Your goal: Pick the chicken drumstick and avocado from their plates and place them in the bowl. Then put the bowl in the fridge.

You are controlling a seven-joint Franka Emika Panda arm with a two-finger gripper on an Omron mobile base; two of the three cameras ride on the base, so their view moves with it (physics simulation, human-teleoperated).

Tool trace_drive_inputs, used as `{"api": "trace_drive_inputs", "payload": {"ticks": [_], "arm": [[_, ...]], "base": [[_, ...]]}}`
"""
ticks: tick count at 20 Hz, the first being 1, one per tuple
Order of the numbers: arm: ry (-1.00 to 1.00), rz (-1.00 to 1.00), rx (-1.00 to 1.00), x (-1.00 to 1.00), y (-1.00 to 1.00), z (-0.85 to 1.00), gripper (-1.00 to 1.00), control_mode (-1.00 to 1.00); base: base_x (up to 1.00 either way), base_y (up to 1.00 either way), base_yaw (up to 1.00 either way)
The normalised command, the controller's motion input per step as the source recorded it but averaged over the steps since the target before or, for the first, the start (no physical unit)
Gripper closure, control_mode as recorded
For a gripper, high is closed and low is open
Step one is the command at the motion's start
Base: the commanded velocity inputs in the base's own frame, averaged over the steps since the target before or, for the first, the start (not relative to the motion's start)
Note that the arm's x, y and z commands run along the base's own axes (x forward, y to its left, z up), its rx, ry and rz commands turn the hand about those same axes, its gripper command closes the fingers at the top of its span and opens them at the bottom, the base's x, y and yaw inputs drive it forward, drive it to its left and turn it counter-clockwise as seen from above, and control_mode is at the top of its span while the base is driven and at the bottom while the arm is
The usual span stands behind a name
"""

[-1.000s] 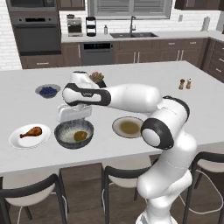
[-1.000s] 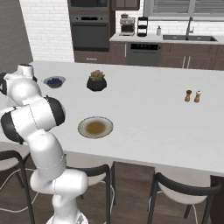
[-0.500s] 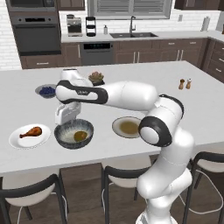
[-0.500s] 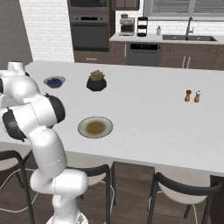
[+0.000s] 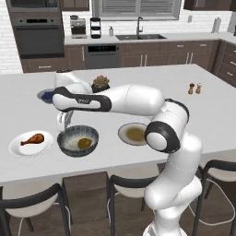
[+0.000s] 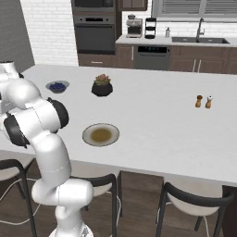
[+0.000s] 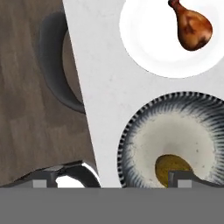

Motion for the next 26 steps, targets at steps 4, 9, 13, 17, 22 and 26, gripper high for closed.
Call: {"api": "trace_drive_inputs", "payload": {"ticks": [4,9,13,17,22,26], "arm": [[-0.26,0.05,0.26,0.19,0.02,-0.15,-1.0,-1.0],[0.02,0.1,0.18,0.53,0.19,-0.13,-1.0,-1.0],[0.19,0.07,0.0,0.24,0.36,-0.08,-1.0,-1.0],[0.21,0.02,-0.02,0.29,0.42,0.0,-1.0,-1.0],[0.02,0.01,-0.07,0.28,0.32,-0.04,-1.0,-1.0],[0.02,0.02,-0.05,0.22,0.37,-0.03,-1.0,-1.0]], "base": [[0.0,0.0,0.0],[0.0,0.0,0.0],[0.0,0.0,0.0],[0.0,0.0,0.0],[0.0,0.0,0.0],[0.0,0.0,0.0]]}}
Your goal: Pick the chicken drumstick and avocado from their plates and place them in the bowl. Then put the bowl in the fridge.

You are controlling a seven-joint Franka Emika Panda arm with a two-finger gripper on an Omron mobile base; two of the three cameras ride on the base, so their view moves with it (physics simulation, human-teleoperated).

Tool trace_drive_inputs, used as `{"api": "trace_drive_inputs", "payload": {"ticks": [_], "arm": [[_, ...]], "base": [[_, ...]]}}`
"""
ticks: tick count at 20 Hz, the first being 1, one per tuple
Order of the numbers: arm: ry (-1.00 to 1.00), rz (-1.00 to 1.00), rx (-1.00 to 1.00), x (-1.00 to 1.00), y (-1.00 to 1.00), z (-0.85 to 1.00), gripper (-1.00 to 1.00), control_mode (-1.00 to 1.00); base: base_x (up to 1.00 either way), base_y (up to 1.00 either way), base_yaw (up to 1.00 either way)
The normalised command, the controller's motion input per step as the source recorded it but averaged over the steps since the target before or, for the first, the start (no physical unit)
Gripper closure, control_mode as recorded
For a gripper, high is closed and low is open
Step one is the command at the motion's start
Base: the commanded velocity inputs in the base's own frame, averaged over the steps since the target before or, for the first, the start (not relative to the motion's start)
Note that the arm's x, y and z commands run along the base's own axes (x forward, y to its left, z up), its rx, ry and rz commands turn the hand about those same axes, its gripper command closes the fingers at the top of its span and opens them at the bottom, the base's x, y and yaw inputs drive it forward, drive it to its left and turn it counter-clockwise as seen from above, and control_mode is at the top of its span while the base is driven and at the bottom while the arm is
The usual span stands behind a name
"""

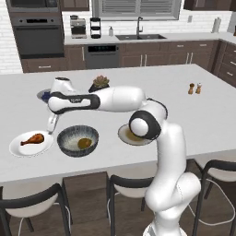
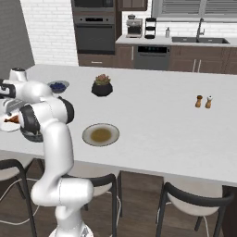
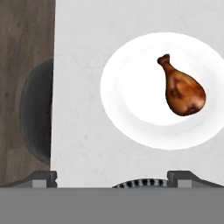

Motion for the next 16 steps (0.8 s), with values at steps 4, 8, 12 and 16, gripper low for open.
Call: {"api": "trace_drive_inputs", "payload": {"ticks": [4,8,12,16], "arm": [[0.02,0.03,0.0,0.0,0.04,-0.2,-1.0,-1.0],[-0.07,0.01,0.05,0.01,0.0,-0.28,-1.0,-1.0],[-0.07,0.03,0.05,0.03,0.03,-0.35,-1.0,-1.0],[-0.03,0.04,0.01,0.23,0.03,-0.33,-1.0,-1.0]], "base": [[0.0,0.0,0.0],[0.0,0.0,0.0],[0.0,0.0,0.0],[0.0,0.0,0.0]]}}
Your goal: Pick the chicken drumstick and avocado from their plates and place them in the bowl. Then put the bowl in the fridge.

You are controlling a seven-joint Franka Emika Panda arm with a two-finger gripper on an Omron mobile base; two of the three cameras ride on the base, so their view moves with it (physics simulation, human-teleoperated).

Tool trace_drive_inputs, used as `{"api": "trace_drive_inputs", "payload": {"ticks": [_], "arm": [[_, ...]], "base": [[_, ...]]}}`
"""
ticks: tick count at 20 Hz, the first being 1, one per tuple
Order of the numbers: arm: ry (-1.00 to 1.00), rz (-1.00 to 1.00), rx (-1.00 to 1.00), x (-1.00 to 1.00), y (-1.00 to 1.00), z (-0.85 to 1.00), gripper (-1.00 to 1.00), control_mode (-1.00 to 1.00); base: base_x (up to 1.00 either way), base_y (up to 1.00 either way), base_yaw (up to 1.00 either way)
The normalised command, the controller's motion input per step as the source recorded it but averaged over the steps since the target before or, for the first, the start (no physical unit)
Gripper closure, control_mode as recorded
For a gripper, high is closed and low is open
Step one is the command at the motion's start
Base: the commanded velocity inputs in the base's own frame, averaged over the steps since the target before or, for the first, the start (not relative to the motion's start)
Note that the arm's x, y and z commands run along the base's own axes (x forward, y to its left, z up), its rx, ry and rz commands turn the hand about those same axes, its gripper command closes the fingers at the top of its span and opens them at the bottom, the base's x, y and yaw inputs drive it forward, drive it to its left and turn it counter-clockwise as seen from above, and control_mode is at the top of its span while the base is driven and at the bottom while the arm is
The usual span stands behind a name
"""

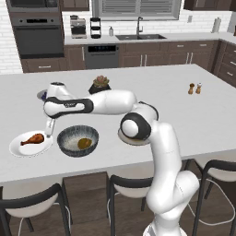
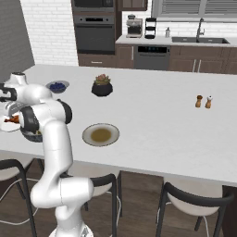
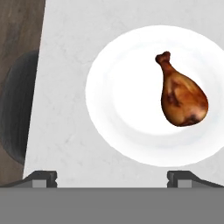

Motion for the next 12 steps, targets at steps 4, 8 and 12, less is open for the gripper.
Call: {"api": "trace_drive_inputs", "payload": {"ticks": [4,8,12], "arm": [[-0.03,0.04,0.0,0.11,0.05,-0.24,-1.0,-1.0],[0.0,0.13,0.0,0.13,0.14,-0.03,-1.0,-1.0],[0.0,0.23,0.0,0.19,0.08,0.0,-1.0,-1.0]], "base": [[0.0,0.0,0.0],[0.0,0.0,0.0],[0.0,0.0,0.0]]}}
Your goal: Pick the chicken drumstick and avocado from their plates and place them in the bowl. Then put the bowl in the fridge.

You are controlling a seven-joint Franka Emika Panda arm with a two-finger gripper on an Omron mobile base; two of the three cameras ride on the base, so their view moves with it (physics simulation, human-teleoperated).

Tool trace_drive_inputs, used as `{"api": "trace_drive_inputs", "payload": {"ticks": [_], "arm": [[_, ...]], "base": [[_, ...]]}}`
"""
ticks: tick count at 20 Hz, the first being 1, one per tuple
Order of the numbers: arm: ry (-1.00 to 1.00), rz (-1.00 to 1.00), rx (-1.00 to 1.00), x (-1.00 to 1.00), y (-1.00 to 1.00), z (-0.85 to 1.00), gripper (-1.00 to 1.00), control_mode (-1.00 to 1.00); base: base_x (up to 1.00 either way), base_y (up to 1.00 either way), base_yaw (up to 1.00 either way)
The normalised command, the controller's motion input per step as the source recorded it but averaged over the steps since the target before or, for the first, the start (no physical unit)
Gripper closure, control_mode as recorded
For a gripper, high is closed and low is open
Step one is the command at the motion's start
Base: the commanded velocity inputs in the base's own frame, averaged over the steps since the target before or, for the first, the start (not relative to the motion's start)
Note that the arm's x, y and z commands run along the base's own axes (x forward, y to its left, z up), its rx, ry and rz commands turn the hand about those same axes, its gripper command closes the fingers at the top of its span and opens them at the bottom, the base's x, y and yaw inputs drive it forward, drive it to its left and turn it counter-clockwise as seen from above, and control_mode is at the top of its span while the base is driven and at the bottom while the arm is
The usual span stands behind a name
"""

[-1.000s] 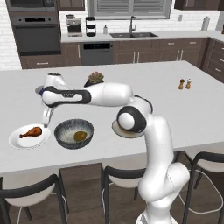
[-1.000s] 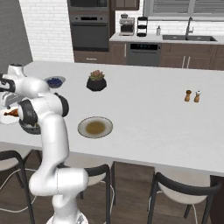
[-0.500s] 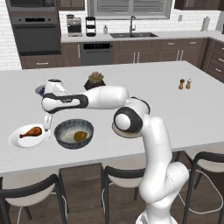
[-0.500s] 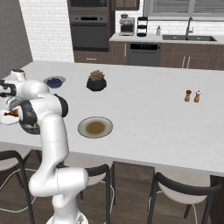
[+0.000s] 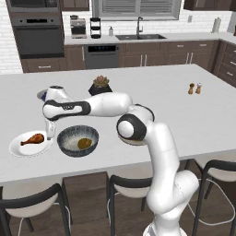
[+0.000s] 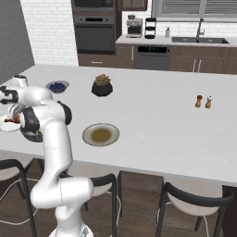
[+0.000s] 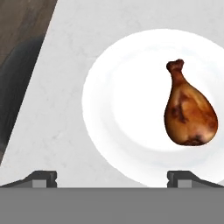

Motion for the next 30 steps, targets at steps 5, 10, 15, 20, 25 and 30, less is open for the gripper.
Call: {"api": "trace_drive_inputs", "payload": {"ticks": [5,10,15,20,25,30], "arm": [[-0.02,0.16,0.0,0.16,0.09,0.0,-1.0,-1.0],[-0.02,0.12,0.0,0.1,0.23,-0.06,-1.0,-1.0],[-0.01,0.1,0.0,0.22,0.16,0.0,-1.0,-1.0],[0.0,0.04,0.0,0.04,0.03,0.0,-1.0,-1.0],[0.0,0.0,0.0,0.02,0.0,-0.05,-1.0,-1.0],[0.0,0.0,0.0,0.01,0.0,-0.06,-1.0,-1.0]], "base": [[0.0,0.0,0.0],[0.0,0.0,0.0],[0.0,0.0,0.0],[0.0,0.0,0.0],[0.0,0.0,0.0],[0.0,0.0,0.0]]}}
